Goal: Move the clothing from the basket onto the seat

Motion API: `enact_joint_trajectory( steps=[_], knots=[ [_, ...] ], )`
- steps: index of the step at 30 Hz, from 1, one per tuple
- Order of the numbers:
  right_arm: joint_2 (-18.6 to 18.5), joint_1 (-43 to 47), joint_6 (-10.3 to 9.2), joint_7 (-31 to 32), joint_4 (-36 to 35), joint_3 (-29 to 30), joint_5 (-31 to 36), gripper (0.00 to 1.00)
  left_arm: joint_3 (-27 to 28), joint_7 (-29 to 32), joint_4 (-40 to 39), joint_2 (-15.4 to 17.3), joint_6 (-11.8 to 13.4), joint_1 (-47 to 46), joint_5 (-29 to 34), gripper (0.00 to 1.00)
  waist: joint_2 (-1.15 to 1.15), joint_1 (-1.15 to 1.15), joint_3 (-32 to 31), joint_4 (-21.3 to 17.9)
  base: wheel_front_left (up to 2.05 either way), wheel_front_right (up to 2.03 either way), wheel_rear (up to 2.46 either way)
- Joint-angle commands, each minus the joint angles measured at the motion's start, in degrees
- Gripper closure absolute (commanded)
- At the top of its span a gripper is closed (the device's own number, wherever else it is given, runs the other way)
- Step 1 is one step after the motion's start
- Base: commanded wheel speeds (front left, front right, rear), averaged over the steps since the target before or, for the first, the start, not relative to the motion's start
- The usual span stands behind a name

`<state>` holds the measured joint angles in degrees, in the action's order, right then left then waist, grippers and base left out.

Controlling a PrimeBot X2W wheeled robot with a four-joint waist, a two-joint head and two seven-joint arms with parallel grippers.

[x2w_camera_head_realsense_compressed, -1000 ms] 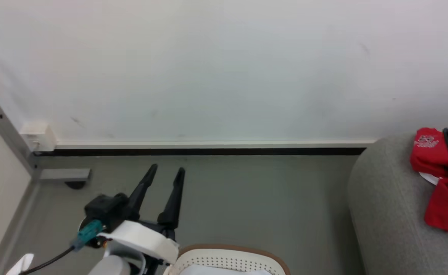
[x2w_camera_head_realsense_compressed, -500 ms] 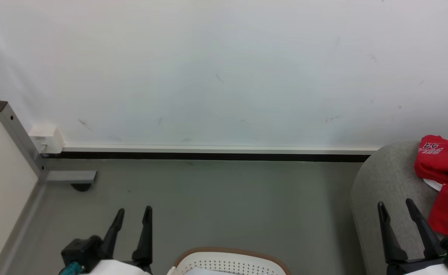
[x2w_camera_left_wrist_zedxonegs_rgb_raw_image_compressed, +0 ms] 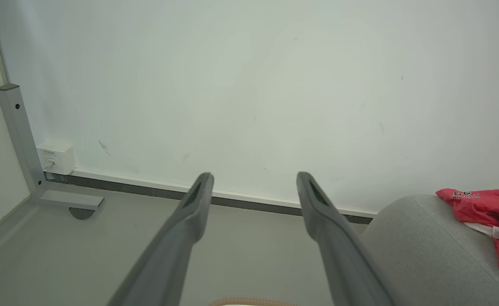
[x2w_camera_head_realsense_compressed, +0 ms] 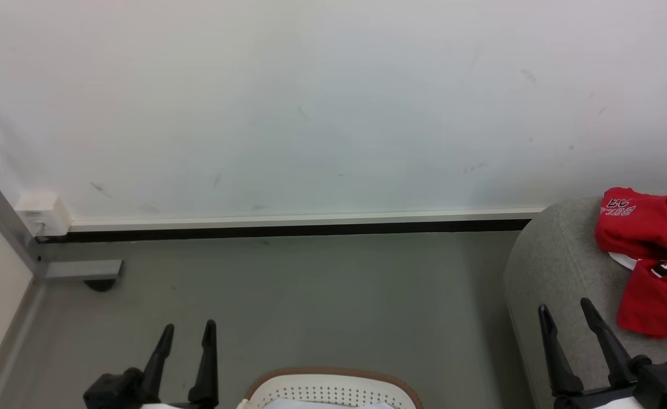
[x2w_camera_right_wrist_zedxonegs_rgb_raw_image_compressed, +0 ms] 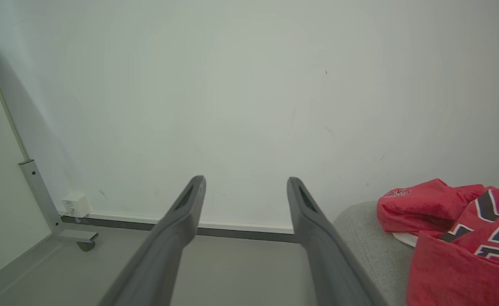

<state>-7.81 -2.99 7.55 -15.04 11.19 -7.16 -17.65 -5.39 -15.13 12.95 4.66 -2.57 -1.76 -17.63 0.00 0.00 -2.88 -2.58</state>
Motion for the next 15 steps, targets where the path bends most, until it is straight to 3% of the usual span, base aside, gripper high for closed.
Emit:
enact_joint_trajectory(
  steps=[1, 15],
  knots=[
    [-0.21, 0.23, -0.13, -0.16, 0.25, -0.22, 0.17, 0.0, 0.52, -0.02, 0.31, -0.07, -0.32, 0.52, 1.04, 0.0, 0.0, 0.0, 0.05, -0.06, 0.0, 0.0, 0.0],
    [-0.11, 0.14, -0.13, -0.18, 1.18, -1.4, 0.17, 0.0, 3.14, -0.02, 1.39, -1.58, -2.52, 0.14, 3.87, 0.0, 0.0, 0.0, 0.27, -0.69, 0.0, 0.0, 0.0]
  ],
)
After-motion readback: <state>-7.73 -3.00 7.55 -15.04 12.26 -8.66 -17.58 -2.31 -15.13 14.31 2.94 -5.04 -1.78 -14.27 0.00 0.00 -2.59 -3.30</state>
